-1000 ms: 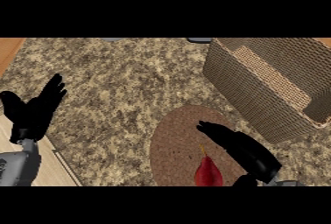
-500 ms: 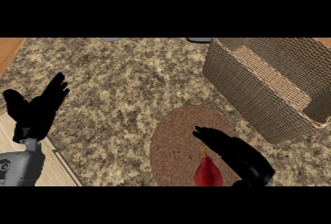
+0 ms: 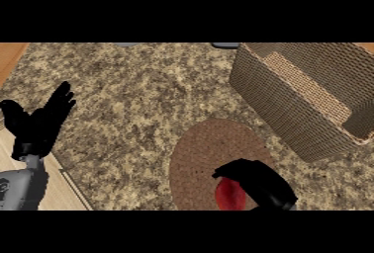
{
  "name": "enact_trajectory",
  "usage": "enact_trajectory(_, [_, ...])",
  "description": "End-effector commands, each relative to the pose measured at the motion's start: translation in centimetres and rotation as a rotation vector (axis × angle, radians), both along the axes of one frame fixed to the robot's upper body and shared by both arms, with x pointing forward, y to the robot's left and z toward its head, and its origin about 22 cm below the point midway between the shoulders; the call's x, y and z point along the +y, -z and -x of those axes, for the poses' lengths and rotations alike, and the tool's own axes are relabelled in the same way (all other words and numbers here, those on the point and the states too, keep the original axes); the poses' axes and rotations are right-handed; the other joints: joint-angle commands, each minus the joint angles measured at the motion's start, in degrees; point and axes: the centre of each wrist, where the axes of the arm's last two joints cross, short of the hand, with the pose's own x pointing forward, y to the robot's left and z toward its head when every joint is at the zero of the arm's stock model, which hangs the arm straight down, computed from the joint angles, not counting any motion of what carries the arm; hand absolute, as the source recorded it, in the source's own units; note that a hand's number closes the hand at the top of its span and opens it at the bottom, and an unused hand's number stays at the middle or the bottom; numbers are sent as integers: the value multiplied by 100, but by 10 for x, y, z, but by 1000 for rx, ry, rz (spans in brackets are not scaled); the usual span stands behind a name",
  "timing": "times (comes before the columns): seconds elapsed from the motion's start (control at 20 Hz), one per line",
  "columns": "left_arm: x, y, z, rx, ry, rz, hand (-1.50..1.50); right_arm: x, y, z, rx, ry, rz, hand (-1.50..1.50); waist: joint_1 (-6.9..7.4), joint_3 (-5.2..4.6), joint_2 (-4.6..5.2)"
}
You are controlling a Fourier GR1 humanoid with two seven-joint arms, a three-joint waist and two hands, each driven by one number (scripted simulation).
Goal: Pick the pear from the placemat and place it in the basket
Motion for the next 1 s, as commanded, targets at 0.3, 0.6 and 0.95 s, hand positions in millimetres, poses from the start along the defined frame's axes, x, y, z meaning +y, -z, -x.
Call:
enact_trajectory(0.3, [-9, 11, 15, -1, -2, -4, 0, 17, 29, 9, -27, -77, 64, 150, 9, 2, -1])
enact_trajectory(0.6, [-7, 2, 3, -19, 33, -4, 0, 36, -2, -44, -56, 630, 58, 150, 142, -11, 80])
enact_trajectory(0.95, [-27, -6, -10, -32, 111, 5, 0, 75, -29, -79, -58, 932, 74, 150, 665, 1, 145])
